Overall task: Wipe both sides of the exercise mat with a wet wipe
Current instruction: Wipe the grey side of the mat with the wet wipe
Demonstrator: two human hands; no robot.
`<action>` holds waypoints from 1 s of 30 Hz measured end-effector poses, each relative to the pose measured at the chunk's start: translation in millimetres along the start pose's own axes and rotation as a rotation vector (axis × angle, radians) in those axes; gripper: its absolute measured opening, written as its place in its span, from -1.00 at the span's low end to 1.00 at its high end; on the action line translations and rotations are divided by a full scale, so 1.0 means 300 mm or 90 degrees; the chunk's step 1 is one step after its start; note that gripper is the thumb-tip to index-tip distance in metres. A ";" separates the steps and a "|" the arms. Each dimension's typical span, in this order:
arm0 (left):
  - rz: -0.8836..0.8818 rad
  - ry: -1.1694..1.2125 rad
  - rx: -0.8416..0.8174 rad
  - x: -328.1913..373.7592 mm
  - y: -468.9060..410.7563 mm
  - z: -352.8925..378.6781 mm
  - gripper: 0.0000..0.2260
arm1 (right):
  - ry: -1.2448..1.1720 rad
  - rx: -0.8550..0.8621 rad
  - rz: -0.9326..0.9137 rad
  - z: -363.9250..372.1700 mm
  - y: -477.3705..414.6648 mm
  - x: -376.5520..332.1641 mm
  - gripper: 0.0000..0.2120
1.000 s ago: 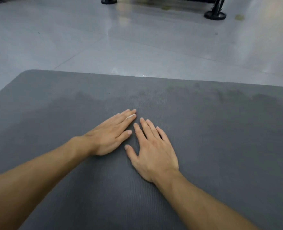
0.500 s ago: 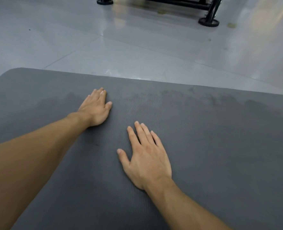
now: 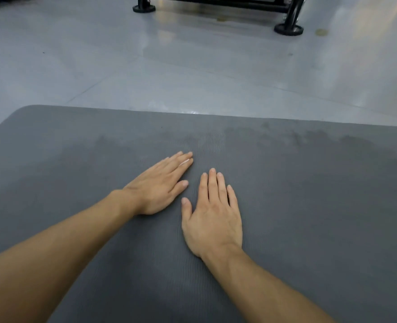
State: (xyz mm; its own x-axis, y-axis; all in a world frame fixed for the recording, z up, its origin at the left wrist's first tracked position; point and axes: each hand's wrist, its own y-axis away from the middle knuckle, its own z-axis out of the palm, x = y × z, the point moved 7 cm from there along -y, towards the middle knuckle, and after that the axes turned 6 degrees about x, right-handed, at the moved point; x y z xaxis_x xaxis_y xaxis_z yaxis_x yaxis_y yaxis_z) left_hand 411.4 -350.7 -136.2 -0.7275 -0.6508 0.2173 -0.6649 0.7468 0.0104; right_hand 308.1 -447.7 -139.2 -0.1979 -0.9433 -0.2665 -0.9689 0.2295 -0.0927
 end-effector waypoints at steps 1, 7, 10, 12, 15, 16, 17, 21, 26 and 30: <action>-0.005 0.001 -0.001 -0.019 0.043 -0.001 -0.32 | 0.002 -0.016 -0.012 0.001 0.001 0.004 -0.28; -0.160 0.019 0.039 -0.244 0.196 -0.045 -0.31 | 0.046 -0.078 -0.151 -0.057 0.005 0.151 -0.17; -0.259 0.025 0.082 -0.306 0.146 -0.034 -0.43 | 0.058 -0.043 -0.071 -0.101 0.004 0.297 -0.11; -0.341 0.025 0.125 -0.309 0.069 -0.029 -0.43 | 0.052 -0.020 -0.019 -0.111 0.015 0.344 -0.11; -0.412 0.034 0.136 -0.246 -0.106 -0.016 -0.42 | 0.031 -0.001 0.001 -0.111 0.017 0.343 -0.13; -0.392 0.035 0.120 -0.197 -0.179 -0.005 -0.41 | 0.023 0.000 0.003 -0.112 0.015 0.339 -0.13; -0.353 0.036 0.106 -0.129 -0.262 0.011 -0.41 | 0.015 0.004 0.006 -0.115 0.016 0.343 -0.13; -0.182 0.000 0.067 0.120 -0.478 0.056 -0.43 | 0.004 0.010 0.009 -0.114 0.011 0.344 -0.14; 0.068 -0.035 0.009 0.299 -0.374 0.048 -0.45 | 0.011 0.013 0.008 -0.110 0.009 0.342 -0.13; 0.136 0.005 0.002 0.253 -0.125 0.041 -0.42 | 0.020 0.006 0.004 -0.112 0.017 0.336 -0.14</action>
State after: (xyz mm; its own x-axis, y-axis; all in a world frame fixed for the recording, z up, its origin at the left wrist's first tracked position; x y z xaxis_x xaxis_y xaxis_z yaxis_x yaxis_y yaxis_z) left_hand 379.2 -429.8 -132.0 -0.8507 -0.4765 0.2219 -0.4962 0.8673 -0.0397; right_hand 278.2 -549.7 -134.3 -0.2095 -0.9487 -0.2368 -0.9659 0.2384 -0.1005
